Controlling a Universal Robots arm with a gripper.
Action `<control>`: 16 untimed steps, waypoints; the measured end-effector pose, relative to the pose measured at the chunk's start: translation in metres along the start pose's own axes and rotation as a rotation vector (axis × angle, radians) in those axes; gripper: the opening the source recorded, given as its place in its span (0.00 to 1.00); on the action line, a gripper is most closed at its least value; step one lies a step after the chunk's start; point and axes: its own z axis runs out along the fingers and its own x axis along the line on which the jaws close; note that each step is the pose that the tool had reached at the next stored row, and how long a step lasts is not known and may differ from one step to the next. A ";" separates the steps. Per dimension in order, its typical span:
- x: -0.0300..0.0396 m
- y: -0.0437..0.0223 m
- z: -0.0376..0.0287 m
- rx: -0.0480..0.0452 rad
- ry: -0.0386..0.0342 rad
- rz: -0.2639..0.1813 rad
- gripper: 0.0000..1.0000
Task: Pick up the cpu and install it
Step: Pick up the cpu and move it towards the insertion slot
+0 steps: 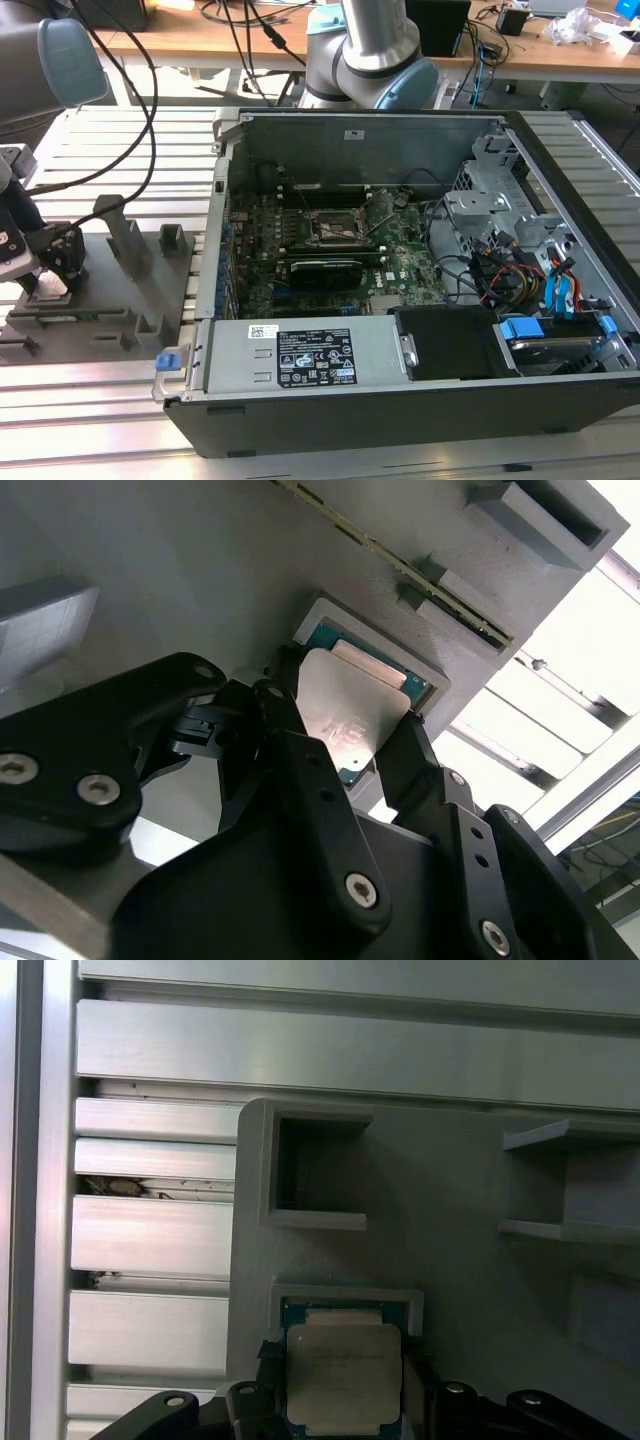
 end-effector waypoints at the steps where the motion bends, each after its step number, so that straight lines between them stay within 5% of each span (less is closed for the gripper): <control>1: 0.0000 0.0000 -0.0001 0.0000 0.0000 0.000 0.55; 16: -0.0006 -0.0007 -0.0220 0.0000 0.0001 0.000 0.55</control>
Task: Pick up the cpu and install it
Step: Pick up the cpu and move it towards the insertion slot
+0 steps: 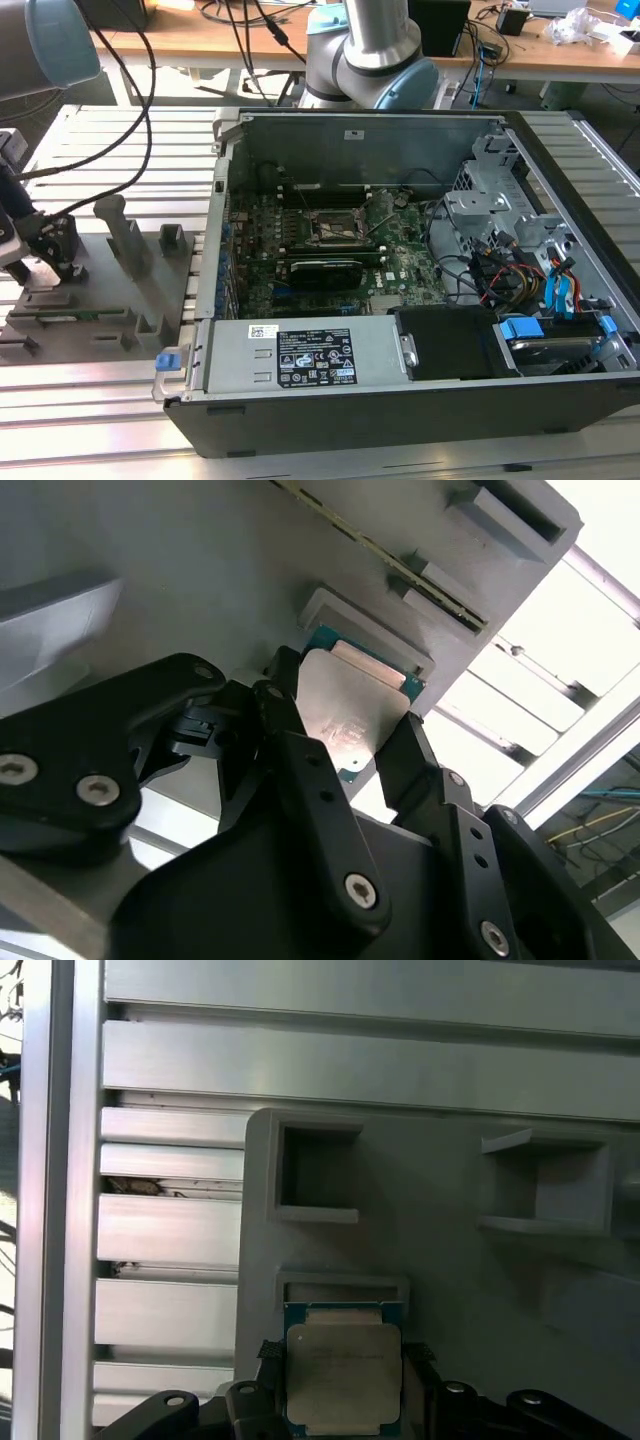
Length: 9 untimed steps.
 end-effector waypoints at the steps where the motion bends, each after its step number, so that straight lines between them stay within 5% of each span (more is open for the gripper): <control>1: -0.0001 -0.0001 -0.0020 0.0000 -0.0001 0.000 0.55; 9: -0.0004 -0.0006 -0.0160 0.0000 0.0000 0.000 0.55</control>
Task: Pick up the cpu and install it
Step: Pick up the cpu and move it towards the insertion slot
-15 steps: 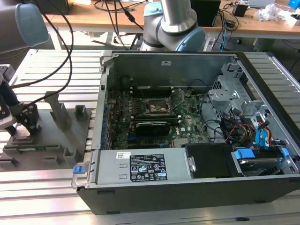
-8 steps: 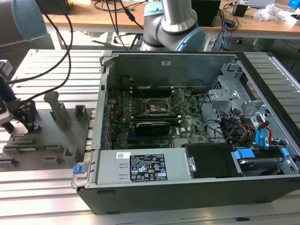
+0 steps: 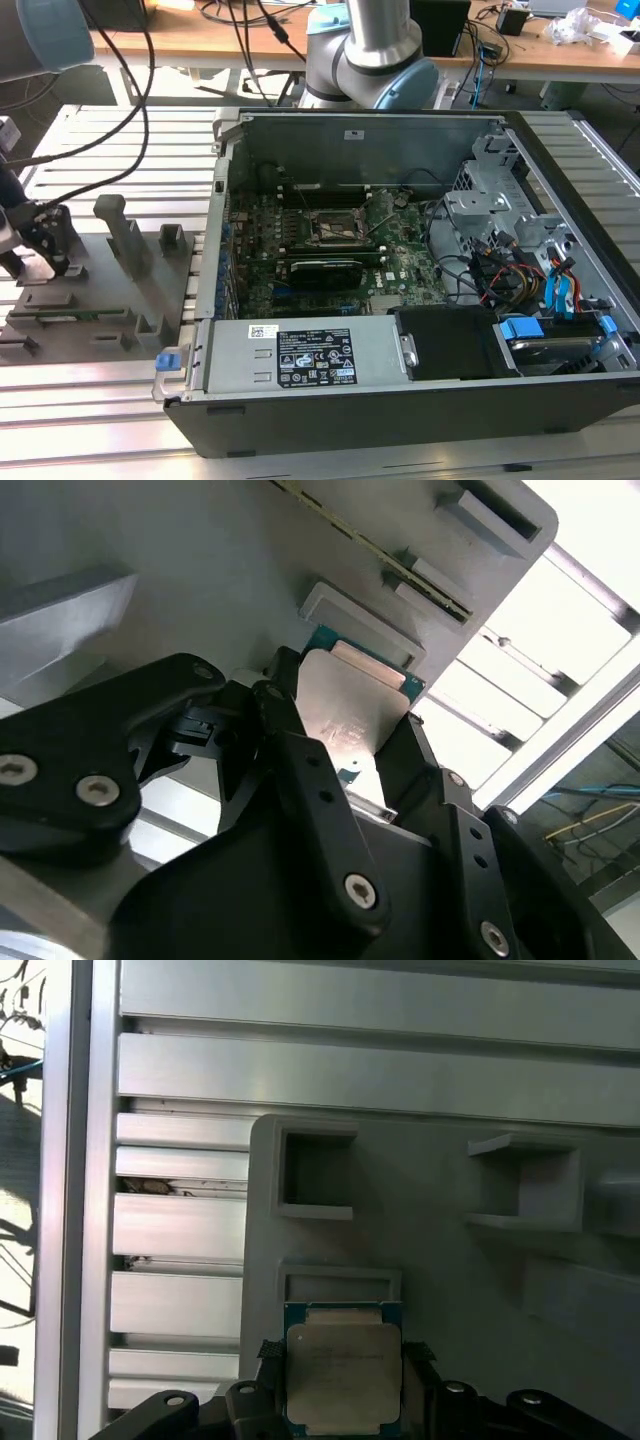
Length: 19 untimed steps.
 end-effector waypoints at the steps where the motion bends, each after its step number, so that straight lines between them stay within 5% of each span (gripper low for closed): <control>1: -0.0001 -0.0001 -0.0029 0.0000 -0.0001 0.000 0.55; 6: -0.0004 -0.0005 -0.0151 0.0000 -0.0001 0.000 0.55; 19: -0.0010 -0.0012 -0.0348 0.0000 0.0000 0.000 0.55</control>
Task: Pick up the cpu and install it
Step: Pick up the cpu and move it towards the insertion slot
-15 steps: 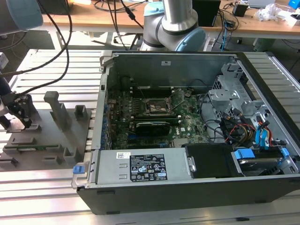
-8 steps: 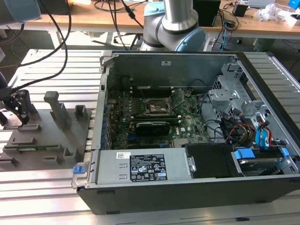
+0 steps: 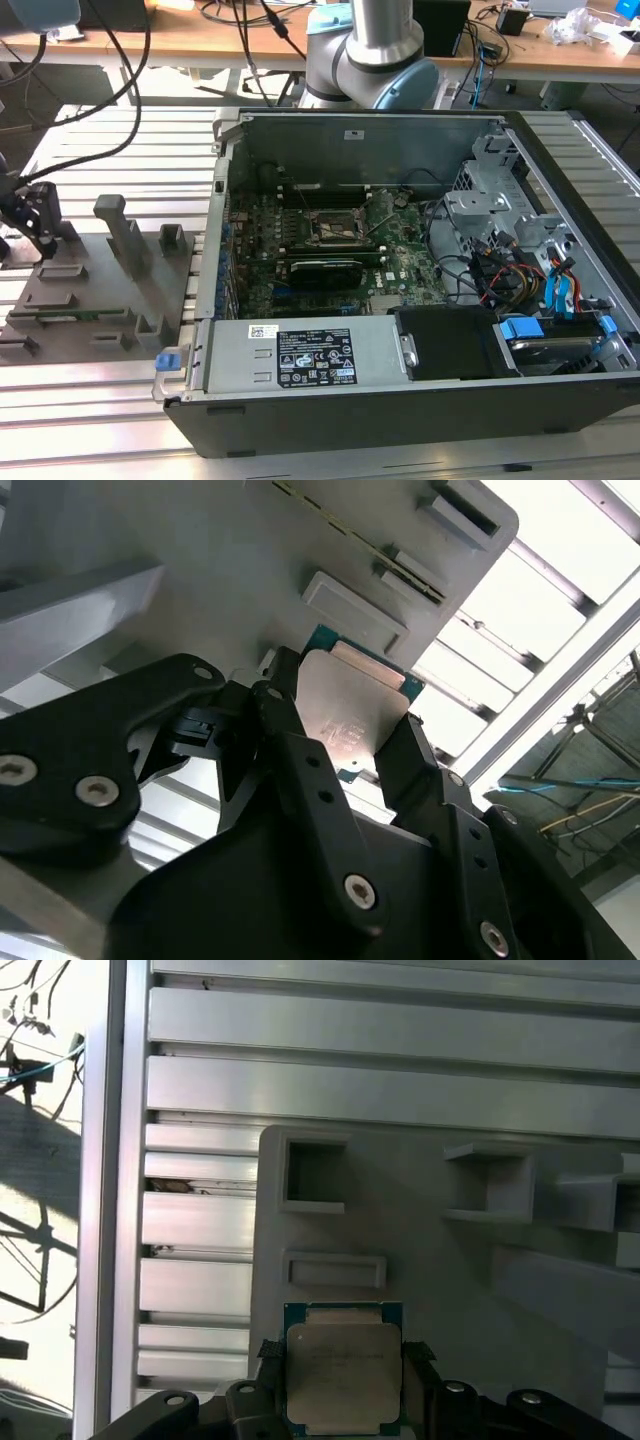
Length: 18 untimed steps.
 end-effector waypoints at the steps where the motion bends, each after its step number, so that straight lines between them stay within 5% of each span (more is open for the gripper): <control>1: 0.0000 -0.0001 -0.0017 0.0000 0.0000 0.000 0.55; 18: -0.0009 -0.0011 -0.0320 0.0000 0.0000 0.000 0.55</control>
